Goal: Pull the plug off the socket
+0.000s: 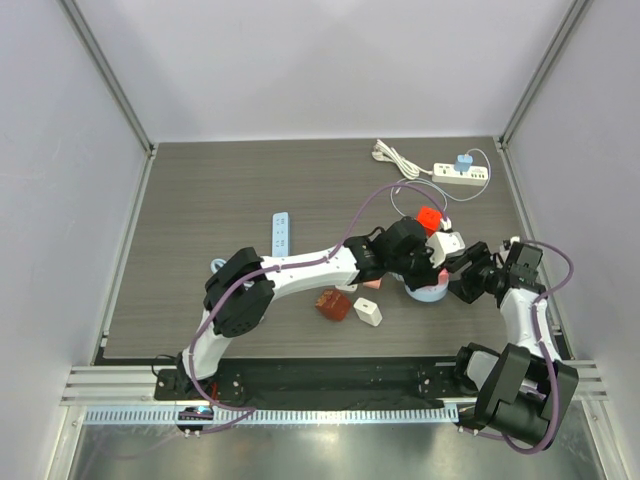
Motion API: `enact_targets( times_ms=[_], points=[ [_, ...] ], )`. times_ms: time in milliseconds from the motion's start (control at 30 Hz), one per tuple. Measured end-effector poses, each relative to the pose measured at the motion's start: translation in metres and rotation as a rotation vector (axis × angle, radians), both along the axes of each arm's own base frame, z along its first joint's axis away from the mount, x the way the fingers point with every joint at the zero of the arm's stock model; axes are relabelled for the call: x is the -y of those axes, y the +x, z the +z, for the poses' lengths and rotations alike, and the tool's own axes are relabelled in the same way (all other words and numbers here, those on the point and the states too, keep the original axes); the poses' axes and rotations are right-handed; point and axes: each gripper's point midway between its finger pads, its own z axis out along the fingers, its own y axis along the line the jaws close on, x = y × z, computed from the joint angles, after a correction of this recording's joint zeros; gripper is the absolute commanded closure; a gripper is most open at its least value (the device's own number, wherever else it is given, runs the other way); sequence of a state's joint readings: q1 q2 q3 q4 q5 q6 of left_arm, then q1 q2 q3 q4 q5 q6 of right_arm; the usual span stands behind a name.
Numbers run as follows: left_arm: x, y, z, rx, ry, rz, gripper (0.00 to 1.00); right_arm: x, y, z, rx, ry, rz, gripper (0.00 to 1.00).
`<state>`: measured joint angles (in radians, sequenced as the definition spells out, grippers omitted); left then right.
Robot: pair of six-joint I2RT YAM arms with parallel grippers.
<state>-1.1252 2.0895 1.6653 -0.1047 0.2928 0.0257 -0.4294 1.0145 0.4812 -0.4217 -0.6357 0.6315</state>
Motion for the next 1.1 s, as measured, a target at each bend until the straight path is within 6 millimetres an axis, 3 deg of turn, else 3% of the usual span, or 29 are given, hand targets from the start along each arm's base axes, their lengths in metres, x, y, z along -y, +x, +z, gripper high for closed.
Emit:
enact_targets(
  times_ms=[400, 567, 733, 833, 1100],
  points=[
    [0.001, -0.004, 0.003, -0.032, -0.012, -0.004, 1.0, -0.002, 0.0, -0.007, 0.008, 0.037, -0.03, 0.41],
    [0.002, -0.002, 0.009, -0.047, -0.033, 0.013, 1.0, -0.003, 0.0, -0.008, 0.014, 0.049, -0.045, 0.62],
    [0.003, 0.006, 0.015, -0.064, -0.062, 0.04, 1.0, -0.004, 0.001, -0.007, 0.035, 0.068, -0.059, 0.76],
    [0.004, 0.007, 0.016, -0.069, -0.069, 0.045, 1.0, -0.003, 0.003, -0.005, 0.046, 0.068, -0.064, 0.96],
    [0.004, 0.011, 0.022, -0.144, -0.097, 0.099, 1.0, -0.001, 0.005, 0.003, 0.099, 0.033, -0.061, 0.99]
  ],
)
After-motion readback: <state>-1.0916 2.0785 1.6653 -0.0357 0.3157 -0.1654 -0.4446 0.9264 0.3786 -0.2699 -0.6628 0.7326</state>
